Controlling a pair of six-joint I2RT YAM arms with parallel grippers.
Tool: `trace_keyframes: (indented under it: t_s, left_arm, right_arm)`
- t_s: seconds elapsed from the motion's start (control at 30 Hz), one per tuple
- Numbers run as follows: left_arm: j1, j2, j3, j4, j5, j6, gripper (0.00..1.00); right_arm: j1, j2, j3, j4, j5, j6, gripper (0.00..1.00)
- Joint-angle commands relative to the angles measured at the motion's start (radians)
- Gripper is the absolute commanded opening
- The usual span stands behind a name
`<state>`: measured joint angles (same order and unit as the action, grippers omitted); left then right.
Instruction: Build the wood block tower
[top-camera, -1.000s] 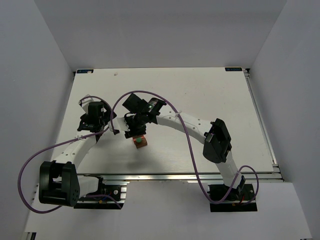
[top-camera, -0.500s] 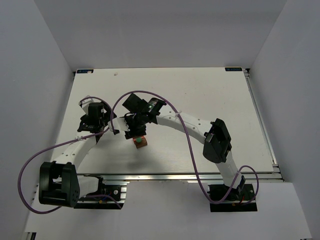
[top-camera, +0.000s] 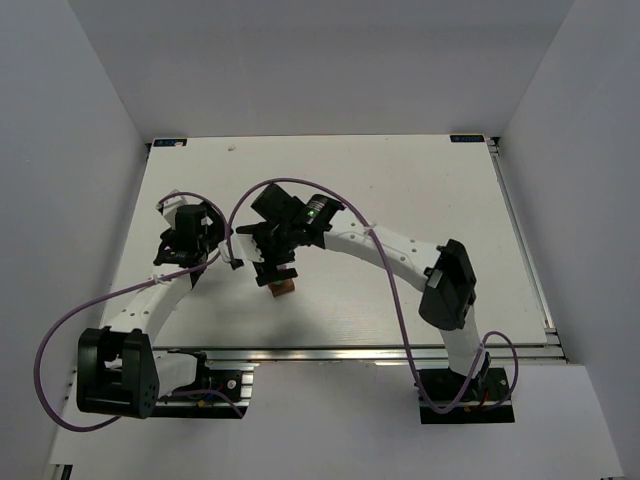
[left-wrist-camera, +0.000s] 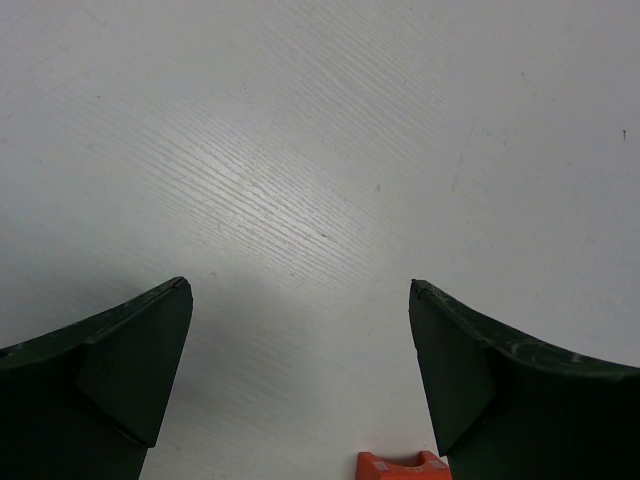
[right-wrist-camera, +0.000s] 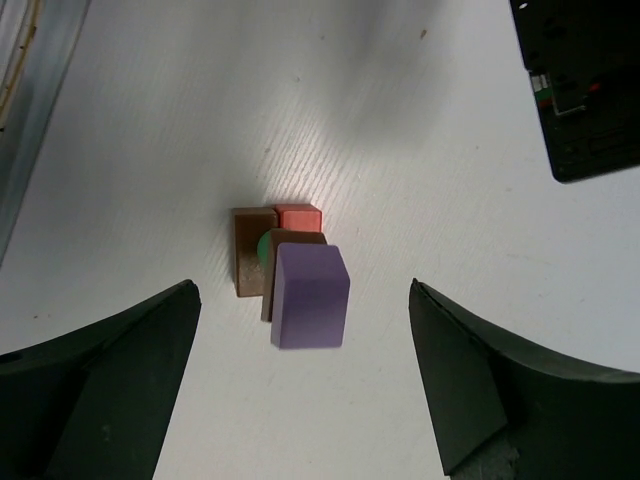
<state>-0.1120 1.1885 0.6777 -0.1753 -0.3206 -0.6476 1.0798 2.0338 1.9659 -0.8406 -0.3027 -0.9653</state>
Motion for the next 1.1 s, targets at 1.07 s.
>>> trace_keyframes:
  t_s: [1.07]
  left_arm:
    - [0.005, -0.101, 0.046, -0.11, -0.074, -0.11, 0.98]
  right_arm:
    - [-0.71, -0.393, -0.903, 0.511, 0.387, 1.165, 0.81]
